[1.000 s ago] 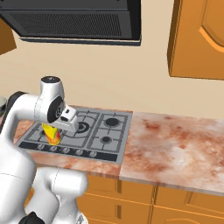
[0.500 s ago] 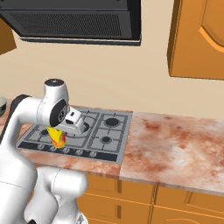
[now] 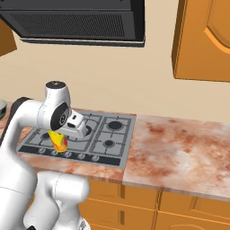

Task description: Pick the cup and bowl from the counter and place them on the counter next to the sink.

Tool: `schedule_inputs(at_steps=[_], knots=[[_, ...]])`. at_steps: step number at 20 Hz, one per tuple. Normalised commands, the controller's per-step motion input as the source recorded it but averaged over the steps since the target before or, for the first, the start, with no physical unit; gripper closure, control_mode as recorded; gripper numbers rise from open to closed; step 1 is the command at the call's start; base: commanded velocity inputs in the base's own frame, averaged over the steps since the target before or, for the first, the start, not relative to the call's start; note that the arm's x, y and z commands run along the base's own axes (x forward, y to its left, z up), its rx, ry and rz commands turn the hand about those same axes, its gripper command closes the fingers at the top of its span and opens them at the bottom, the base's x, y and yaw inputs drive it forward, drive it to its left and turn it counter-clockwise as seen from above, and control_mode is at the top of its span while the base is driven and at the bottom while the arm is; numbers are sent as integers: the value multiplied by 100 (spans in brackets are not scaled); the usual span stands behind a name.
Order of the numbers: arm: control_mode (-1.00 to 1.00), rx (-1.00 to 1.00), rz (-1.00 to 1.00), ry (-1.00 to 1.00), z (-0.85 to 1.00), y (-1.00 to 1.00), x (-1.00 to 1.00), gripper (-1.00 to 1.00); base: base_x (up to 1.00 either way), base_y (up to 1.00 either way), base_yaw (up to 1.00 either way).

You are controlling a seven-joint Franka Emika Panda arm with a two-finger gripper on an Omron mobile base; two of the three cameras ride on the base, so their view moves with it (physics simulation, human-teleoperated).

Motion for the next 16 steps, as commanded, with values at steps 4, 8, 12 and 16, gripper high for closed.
schedule_inputs(at_steps=[4,8,12,16], knots=[[100,0,0,0,0,0,0,100,-43,0,0],[100,0,0,0,0,0,0,100,-95,0,-1],[100,0,0,0,0,0,0,100,-47,-2,-3],[100,0,0,0,0,0,0,100,13,-14,-53]])
